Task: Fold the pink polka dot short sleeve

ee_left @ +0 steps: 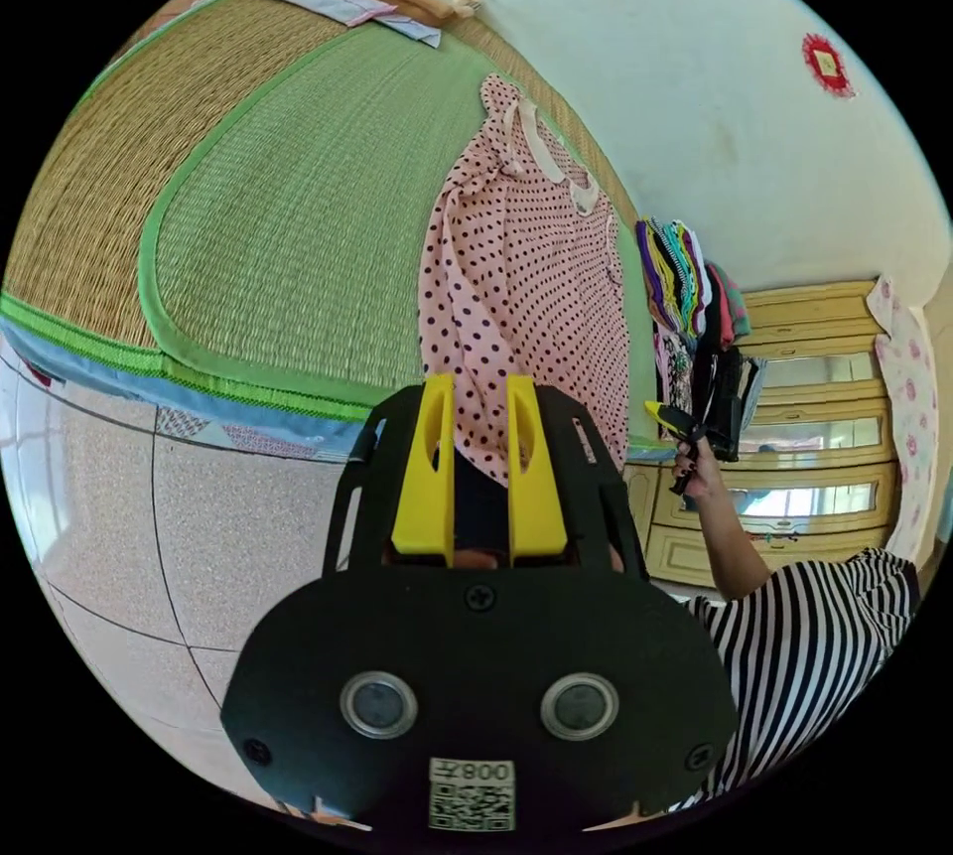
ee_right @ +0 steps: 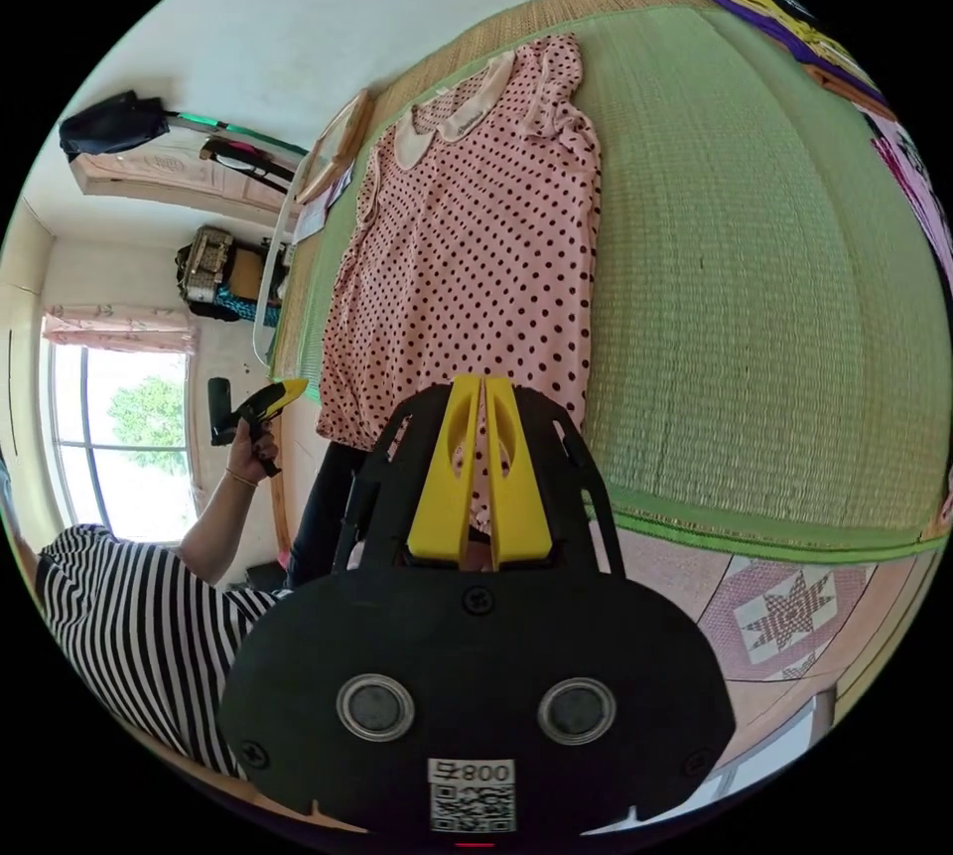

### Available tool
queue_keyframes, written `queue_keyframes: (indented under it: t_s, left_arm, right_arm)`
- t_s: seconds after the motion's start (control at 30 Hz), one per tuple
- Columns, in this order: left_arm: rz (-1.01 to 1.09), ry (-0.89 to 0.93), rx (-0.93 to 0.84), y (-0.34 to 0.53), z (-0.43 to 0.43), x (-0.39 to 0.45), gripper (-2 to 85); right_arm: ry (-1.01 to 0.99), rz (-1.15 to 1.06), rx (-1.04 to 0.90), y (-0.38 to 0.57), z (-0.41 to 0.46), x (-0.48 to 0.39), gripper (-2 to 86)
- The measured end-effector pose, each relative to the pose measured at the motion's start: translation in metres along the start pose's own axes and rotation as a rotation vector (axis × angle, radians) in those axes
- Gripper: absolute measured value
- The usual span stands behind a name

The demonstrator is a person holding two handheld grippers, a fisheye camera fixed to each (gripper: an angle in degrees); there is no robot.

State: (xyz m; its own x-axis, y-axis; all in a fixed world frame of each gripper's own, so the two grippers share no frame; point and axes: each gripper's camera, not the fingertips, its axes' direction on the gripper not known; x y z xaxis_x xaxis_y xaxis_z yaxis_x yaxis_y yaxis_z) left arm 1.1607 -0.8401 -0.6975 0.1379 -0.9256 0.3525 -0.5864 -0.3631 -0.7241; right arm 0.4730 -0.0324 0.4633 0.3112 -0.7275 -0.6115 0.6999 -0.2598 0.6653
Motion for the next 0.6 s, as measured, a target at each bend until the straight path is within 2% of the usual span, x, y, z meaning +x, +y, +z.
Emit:
queue_keyframes:
  t_s: [0.13, 0.3, 0.6]
  left_arm:
    - [0.107, 0.026, 0.019, -0.05, 0.02, 0.036, 8.0]
    - [0.264, 0.041, 0.044, -0.146, 0.062, 0.094, 7.7]
    - [0.535, 0.007, 0.016, -0.337, 0.208, 0.224, 7.6]
  right_arm:
    - [0.001, -0.074, 0.018, -0.038, 0.009, -0.008, 0.2]
    - [0.024, -0.216, 0.082, -0.151, 0.02, -0.033, 0.2]
    - [0.181, -0.287, 0.113, -0.31, 0.07, -0.034, 0.1]
